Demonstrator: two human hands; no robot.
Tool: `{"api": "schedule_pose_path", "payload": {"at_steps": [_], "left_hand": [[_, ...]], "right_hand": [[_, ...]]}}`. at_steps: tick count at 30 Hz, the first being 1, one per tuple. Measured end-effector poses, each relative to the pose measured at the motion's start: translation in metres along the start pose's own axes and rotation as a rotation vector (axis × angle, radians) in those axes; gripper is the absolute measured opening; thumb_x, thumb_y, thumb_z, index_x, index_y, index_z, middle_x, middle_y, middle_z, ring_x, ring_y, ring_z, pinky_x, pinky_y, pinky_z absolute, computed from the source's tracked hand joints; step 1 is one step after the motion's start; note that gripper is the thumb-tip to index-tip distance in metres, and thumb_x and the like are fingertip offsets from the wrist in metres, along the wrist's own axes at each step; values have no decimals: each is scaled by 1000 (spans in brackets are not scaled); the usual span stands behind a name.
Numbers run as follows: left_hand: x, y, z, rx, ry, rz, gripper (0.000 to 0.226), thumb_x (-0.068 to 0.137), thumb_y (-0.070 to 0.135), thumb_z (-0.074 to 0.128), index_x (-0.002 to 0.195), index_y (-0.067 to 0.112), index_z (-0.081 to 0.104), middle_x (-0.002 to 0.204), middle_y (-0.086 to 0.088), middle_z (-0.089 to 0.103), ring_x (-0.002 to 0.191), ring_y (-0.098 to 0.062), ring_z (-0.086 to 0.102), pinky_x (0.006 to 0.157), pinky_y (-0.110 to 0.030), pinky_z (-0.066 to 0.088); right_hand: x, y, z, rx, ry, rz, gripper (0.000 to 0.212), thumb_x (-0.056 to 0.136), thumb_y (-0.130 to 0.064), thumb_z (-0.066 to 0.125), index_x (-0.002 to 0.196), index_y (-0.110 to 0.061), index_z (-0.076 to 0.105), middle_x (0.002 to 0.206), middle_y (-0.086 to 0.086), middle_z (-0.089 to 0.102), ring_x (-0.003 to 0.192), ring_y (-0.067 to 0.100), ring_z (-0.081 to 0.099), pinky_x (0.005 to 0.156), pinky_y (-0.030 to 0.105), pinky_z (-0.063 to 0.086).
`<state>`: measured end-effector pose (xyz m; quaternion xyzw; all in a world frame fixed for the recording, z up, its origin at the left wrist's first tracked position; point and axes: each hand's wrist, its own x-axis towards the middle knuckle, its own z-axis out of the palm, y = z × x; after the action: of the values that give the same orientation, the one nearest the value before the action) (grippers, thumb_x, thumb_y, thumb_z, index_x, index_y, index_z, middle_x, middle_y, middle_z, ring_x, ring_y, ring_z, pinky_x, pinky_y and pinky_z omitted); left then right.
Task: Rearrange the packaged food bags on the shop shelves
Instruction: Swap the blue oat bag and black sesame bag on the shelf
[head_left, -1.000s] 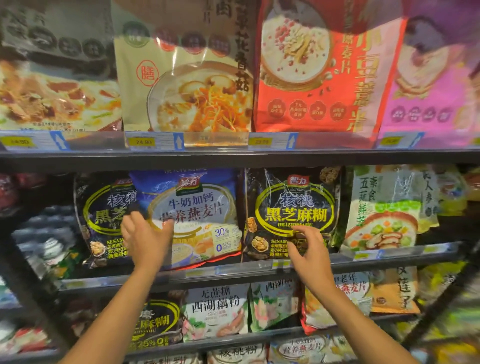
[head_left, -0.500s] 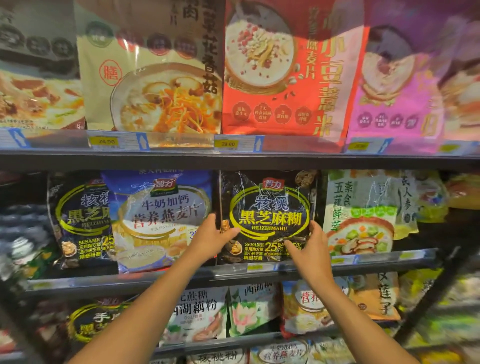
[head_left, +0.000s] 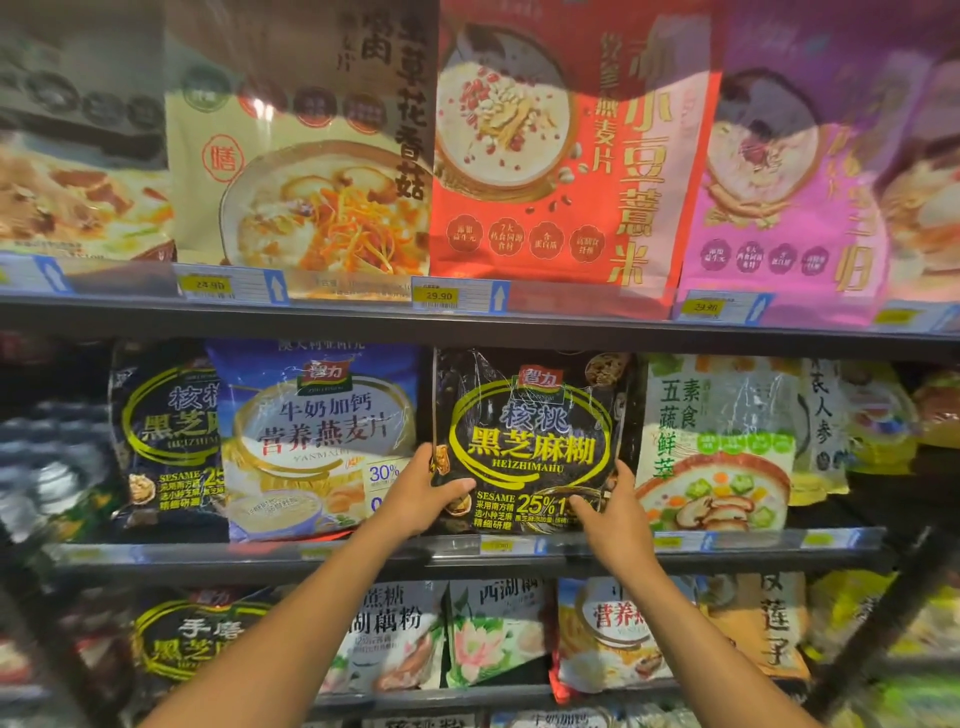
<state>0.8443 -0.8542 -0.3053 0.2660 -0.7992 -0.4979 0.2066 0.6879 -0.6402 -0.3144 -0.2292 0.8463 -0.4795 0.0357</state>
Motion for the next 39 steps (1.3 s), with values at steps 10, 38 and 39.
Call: {"api": "schedule_pose_path", "payload": {"at_steps": [10, 38, 39], "left_hand": [[-4, 23, -14, -99, 137, 44, 30, 92, 40, 74, 111, 23, 59, 110, 2, 72, 104, -18, 69, 94, -44, 56], [-131, -66, -131, -329, 438, -132, 65, 105, 38, 52, 162, 25, 24, 167, 3, 27, 153, -20, 28, 120, -38, 27], [-135, -70, -141, -337, 461, -138, 64, 105, 37, 53, 162, 26, 25, 167, 4, 28, 152, -20, 30, 119, -38, 28]], "right_hand": [[14, -16, -14, 110, -5, -97, 89, 95, -30, 72, 164, -18, 17, 157, 8, 44, 145, 24, 43, 110, 38, 41], [-73, -74, 108, 459, -308, -266, 63, 84, -10, 82, 135, -29, 50, 97, -5, 57, 90, 13, 58, 84, 26, 48], [-77, -82, 118, 469, -326, -271, 64, 84, -8, 82, 135, -28, 50, 97, -6, 58, 90, 13, 59, 84, 26, 48]]}}
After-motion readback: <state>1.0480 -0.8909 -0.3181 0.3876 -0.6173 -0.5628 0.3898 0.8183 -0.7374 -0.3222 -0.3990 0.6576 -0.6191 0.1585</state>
